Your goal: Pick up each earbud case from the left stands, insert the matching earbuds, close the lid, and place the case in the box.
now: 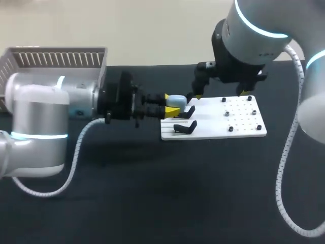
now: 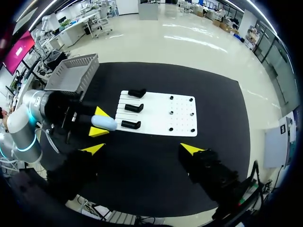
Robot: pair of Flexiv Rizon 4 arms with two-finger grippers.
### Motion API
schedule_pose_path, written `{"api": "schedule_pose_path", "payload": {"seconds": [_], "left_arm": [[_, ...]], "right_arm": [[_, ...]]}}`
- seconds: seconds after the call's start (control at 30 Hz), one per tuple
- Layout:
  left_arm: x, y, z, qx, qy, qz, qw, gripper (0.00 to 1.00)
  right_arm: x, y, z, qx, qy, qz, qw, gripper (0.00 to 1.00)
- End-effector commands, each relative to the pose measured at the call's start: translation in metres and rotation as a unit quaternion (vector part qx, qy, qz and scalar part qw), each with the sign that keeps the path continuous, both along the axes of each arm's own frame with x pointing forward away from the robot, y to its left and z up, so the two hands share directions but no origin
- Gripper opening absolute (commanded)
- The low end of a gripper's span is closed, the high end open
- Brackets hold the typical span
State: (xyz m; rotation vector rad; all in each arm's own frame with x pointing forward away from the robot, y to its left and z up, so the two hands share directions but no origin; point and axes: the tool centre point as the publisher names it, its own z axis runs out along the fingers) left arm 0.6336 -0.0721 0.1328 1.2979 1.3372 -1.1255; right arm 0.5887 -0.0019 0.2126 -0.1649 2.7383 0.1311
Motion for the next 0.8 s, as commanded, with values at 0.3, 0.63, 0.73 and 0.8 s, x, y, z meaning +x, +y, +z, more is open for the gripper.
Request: {"api": "schedule_pose_path", "payload": {"seconds": [0.3,0.63,0.73,0.8], "left_arm": [[-0.003,0.09,0.028,0.017,-0.033,0.208,0.977,0.0],[0.022,0.151,0.056,0.042,-0.08,0.31,0.946,0.0],[0.033,0.174,0.059,0.051,-0.086,0.341,0.935,0.0],[0.042,0.192,0.058,0.047,-0.083,0.362,0.927,0.0]], "right_arm": [[-0.003,-0.002,-0.002,0.006,-0.035,-0.003,0.999,1.0],[-0.003,-0.002,-0.002,0.006,-0.035,-0.003,0.999,1.0],[-0.003,-0.002,-0.002,0.006,-0.035,-0.003,0.999,1.0],[-0.003,-0.002,-0.002,0.006,-0.035,-0.003,0.999,1.0]]}}
